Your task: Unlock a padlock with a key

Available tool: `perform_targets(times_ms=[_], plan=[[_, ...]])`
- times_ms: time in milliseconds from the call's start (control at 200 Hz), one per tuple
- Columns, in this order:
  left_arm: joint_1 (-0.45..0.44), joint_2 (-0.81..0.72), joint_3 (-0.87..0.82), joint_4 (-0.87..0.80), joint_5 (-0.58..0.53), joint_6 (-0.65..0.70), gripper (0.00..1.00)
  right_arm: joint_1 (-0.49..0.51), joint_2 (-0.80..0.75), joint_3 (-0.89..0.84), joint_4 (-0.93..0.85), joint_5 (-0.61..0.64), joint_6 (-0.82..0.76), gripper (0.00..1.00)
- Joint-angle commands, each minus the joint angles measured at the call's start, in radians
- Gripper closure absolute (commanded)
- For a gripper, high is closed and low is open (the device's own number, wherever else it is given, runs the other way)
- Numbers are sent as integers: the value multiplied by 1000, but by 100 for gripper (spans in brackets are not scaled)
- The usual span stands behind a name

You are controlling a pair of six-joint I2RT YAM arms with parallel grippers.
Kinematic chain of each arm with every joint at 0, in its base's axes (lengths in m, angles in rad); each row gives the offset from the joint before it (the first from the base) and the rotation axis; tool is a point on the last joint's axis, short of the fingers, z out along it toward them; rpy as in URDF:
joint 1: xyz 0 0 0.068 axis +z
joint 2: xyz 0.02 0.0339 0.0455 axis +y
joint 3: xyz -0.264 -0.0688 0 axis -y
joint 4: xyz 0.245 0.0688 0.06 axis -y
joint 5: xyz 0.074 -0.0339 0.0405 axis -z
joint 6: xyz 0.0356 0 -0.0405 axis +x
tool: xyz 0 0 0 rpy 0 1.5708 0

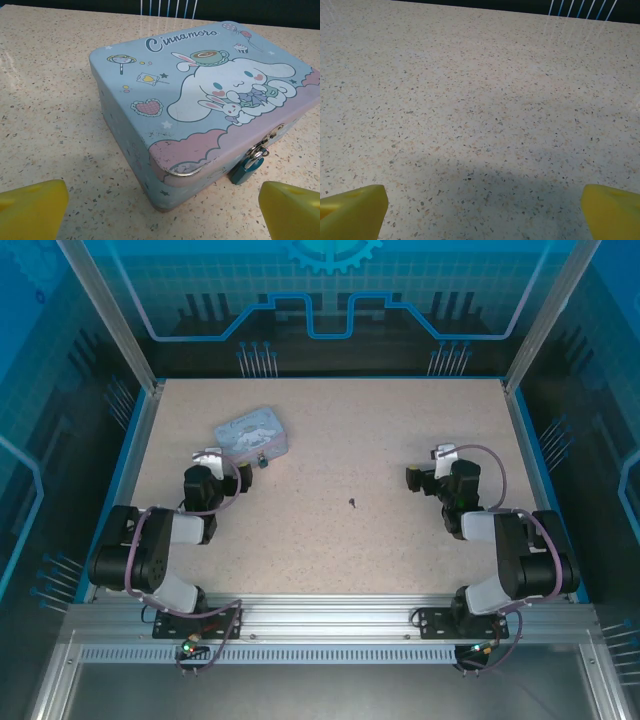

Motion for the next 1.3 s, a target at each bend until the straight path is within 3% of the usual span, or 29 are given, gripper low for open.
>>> perform_targets(times_ms=[0,775,900,1016,1201,1296], plan=[[10,13,19,37,21,22,1,13,12,20,28,-1,-5,0],[10,11,10,53,10,18,1,13,9,20,30,5,-3,0],[11,-94,-55,81,19,19,1,10,-108,104,-223,78,37,0],[10,-279,-59,-66,6,5,1,16,-222,180,-458,47,94,0],[10,-547,62,-482,65,-285,1,74,-291,324,-876,10,198,0],[10,-591,124,-648,178,-444,1,145,-294,373,-1023,-19,235,0]])
